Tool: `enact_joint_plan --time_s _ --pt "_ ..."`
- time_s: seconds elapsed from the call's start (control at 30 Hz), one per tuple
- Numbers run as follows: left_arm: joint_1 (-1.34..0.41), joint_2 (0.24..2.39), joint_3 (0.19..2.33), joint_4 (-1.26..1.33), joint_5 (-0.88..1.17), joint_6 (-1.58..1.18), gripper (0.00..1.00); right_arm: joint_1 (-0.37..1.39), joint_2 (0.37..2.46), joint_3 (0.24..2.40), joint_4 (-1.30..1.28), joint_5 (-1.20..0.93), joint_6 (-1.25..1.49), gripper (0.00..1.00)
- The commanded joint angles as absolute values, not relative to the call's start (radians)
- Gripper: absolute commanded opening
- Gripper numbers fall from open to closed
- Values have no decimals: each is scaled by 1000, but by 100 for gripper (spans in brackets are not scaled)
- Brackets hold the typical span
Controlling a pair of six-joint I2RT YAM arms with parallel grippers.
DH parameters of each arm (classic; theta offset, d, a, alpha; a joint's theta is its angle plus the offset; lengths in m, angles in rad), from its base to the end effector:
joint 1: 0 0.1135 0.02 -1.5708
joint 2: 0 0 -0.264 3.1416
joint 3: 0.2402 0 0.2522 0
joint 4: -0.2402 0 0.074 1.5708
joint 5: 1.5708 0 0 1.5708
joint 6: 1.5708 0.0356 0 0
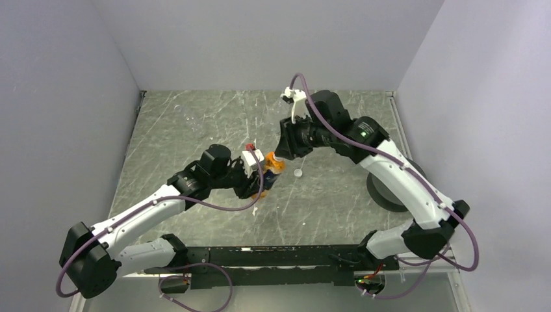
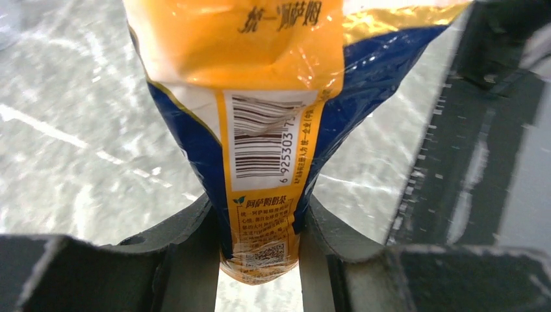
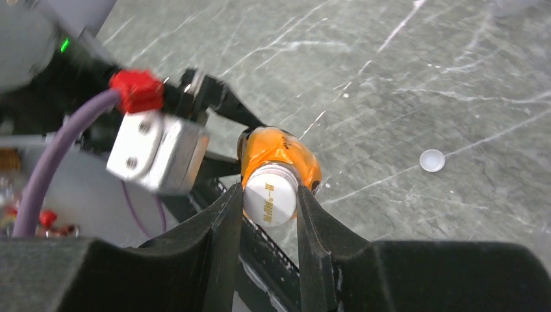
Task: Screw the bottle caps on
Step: Screw the bottle cap onto the plastic bottle.
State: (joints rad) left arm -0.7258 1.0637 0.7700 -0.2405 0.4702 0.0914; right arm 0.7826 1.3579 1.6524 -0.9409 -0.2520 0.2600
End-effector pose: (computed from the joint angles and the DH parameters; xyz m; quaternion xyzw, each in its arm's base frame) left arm 0.1648 -0.1678 0.2770 0.4416 0.7294 -0.3425 0.3946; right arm 0.1836 0.1951 0.4347 -0.2835 0.8434 0.3178 0.3276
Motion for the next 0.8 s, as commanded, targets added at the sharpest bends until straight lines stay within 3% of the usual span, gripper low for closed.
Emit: enact_joint_plan --time_s 0.0,0.23,0.4,0.5,0.77 --pt "-719 1086 854 -32 188 107 0 786 1465 1689 -954 -99 475 13" --pt "-719 1159 873 111 77 120 0 782 1547 1685 -850 12 658 11" --pt "-719 1174 857 94 91 118 0 777 1542 1711 -828 61 686 17" --pt "-719 1163 829 66 105 104 0 767 1510 1722 -829 78 678 29" --pt "-718 1108 771 -54 215 75 0 722 1377 1747 -863 99 583 78"
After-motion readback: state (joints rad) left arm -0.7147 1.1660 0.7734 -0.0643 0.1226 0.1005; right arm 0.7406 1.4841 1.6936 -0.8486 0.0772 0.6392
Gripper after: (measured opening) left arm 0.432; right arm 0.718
